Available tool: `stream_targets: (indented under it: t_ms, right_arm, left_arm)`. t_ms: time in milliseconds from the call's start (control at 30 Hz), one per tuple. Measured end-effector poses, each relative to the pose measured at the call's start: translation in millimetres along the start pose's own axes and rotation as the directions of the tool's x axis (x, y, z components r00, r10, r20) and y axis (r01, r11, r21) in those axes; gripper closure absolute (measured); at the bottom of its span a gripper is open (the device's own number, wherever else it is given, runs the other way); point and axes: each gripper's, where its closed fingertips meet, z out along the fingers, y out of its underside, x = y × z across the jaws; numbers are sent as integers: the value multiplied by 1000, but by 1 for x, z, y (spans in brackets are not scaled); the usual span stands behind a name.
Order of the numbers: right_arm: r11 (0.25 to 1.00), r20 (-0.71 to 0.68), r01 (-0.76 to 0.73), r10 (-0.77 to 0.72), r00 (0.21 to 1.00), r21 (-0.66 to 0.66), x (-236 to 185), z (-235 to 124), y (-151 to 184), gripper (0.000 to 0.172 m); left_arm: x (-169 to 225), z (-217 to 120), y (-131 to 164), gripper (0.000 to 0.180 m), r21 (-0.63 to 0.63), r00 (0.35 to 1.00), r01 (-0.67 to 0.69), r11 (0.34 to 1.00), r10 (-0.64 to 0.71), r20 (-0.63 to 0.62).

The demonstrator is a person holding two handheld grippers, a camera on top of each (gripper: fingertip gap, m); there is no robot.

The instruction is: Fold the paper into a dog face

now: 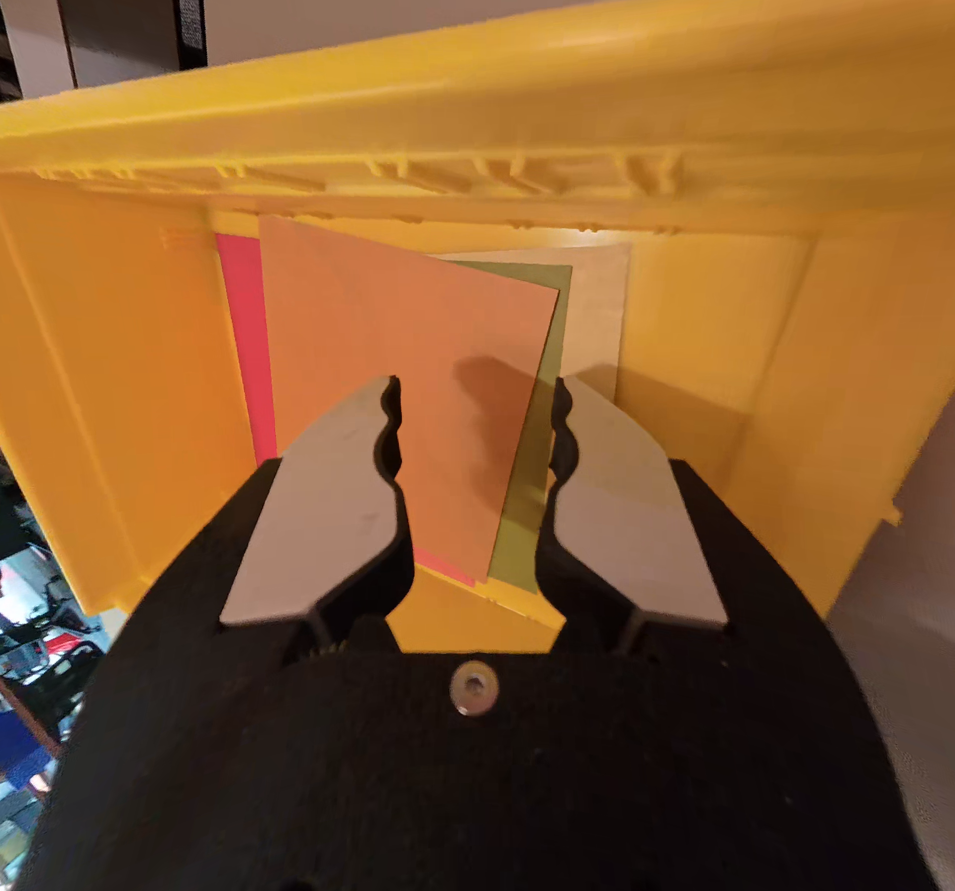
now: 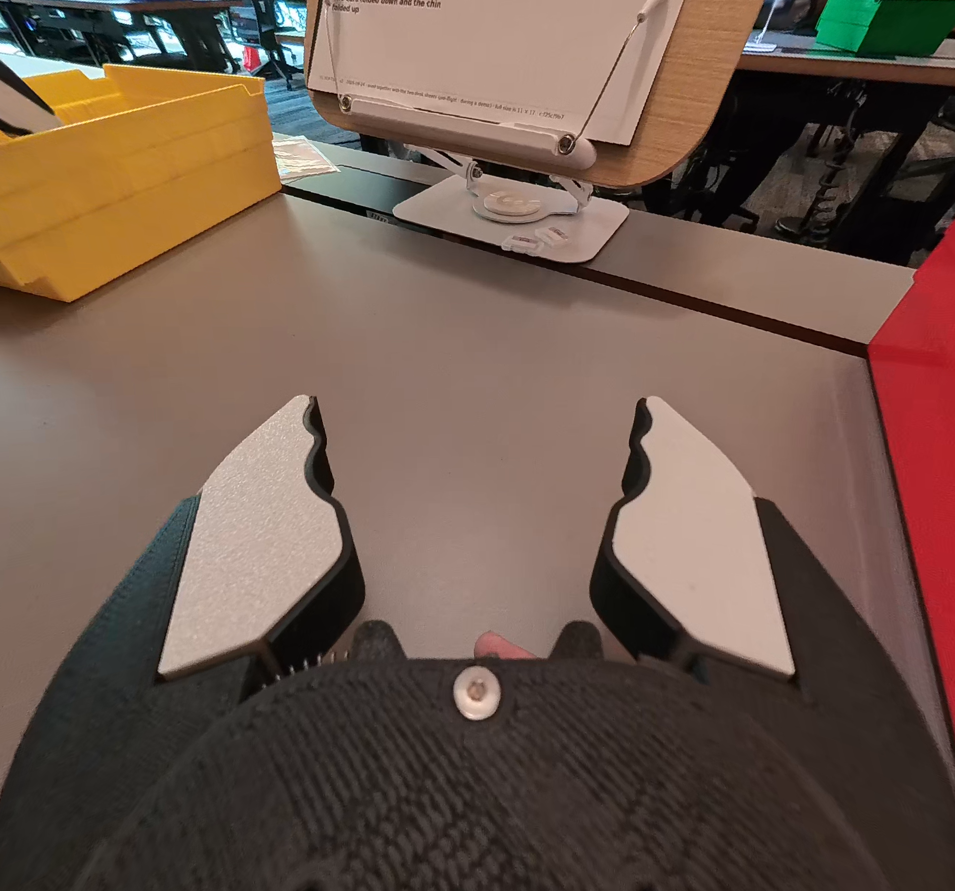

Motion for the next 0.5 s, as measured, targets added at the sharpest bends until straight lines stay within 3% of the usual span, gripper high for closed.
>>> stream_targets:
  t_ms: [500]
  right_arm:
    - [1000, -3, -5, 5, 1000, -1, 3, -1, 0, 61]
  left_arm:
    - [-2, 12, -3, 131, 1, 997, -67, 998, 67, 36]
